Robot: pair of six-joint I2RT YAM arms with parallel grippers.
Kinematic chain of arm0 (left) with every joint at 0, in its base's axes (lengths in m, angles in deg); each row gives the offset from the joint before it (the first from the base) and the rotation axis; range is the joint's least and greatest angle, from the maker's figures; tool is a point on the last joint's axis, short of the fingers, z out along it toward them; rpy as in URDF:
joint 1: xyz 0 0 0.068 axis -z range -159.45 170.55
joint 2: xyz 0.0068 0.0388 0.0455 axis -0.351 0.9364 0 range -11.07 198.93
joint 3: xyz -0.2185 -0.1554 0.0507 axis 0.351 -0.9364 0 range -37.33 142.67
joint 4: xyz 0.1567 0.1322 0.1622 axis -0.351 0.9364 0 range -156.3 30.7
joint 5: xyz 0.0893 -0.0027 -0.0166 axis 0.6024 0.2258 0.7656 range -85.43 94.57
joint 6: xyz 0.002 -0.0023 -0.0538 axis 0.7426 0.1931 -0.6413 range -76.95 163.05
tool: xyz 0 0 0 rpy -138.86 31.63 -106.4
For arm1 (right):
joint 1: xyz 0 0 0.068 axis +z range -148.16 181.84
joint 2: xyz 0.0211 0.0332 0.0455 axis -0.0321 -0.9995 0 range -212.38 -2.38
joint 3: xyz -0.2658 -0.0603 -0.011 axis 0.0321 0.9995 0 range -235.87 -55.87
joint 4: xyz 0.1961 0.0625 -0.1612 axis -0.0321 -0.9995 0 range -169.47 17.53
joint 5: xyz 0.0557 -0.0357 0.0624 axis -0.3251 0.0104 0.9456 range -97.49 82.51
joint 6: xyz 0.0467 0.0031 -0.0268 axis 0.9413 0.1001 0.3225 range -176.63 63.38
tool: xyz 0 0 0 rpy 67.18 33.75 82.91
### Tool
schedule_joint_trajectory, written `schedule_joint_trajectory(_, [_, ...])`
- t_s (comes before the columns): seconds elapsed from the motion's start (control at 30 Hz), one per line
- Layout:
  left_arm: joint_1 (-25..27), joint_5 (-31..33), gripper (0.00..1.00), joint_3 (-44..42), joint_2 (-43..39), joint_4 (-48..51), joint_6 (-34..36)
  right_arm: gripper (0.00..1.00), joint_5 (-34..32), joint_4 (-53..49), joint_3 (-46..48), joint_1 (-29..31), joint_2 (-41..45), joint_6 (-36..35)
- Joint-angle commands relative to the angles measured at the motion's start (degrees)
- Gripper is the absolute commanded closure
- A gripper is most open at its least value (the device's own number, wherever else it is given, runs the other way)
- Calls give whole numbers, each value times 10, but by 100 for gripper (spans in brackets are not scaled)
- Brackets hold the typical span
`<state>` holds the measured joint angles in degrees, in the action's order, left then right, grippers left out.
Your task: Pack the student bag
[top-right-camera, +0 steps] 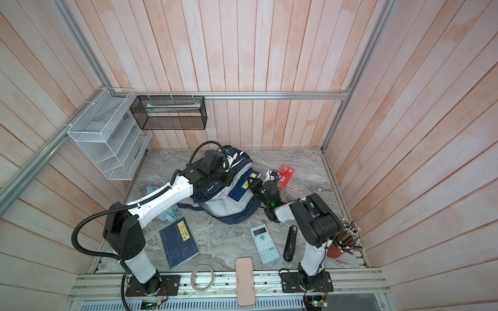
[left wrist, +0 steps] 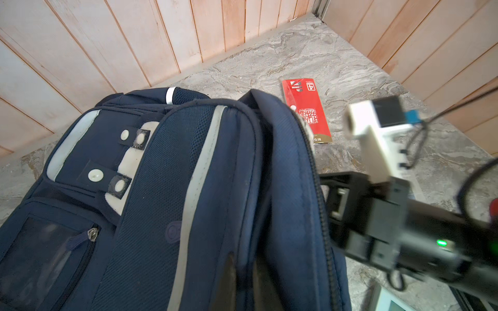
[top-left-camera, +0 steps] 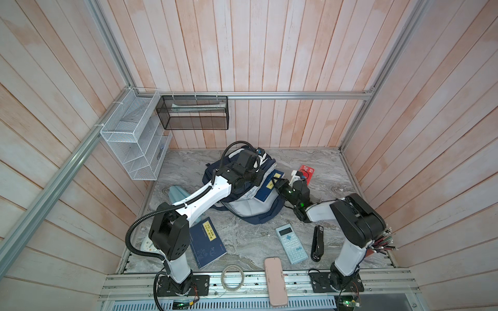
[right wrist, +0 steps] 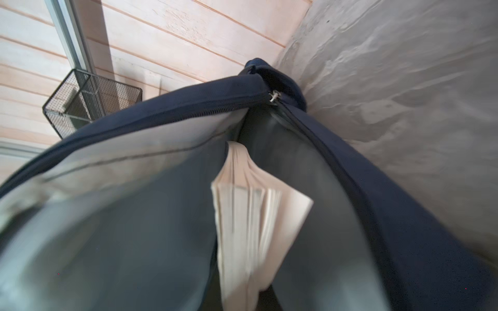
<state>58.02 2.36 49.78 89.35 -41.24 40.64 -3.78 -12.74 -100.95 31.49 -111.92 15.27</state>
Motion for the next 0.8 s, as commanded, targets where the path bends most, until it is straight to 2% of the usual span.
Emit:
schedule_joint_trajectory(0.0, [-3,-11,100,24,-44,-42,-5,100,-71,44,-105,34,-82,28])
schedule_joint_trajectory(0.1, [-6,-21,100,25,-52,-43,-7,100,-101,19,-197,53,-147,41])
schedule_joint_trajectory(0.23, [-11,-36,100,11,-59,-50,-9,99,-117,-7,-256,66,-194,52])
schedule_joint_trajectory(0.27, [-13,-34,100,5,-60,-54,-12,91,-112,-7,-258,67,-198,51])
schedule_joint_trajectory(0.33, [-21,-43,100,-11,-58,-70,-16,55,-95,2,-245,65,-197,42])
schedule_joint_trajectory(0.37, [-27,-49,100,-20,-57,-79,-35,43,-78,7,-233,62,-191,29])
schedule_joint_trajectory(0.43, [-38,-55,100,-39,-56,-101,-56,34,-61,-23,-211,58,-162,-24])
schedule_joint_trajectory(0.53, [-55,-72,100,-60,-47,-133,-75,31,-22,-101,-176,41,-106,-86])
schedule_joint_trajectory(0.63, [-61,-62,100,-54,-23,-134,-79,30,29,-173,-124,19,-40,-125])
schedule_joint_trajectory(0.77, [-61,-76,100,-55,1,-151,-93,31,55,-249,-38,-3,63,-193])
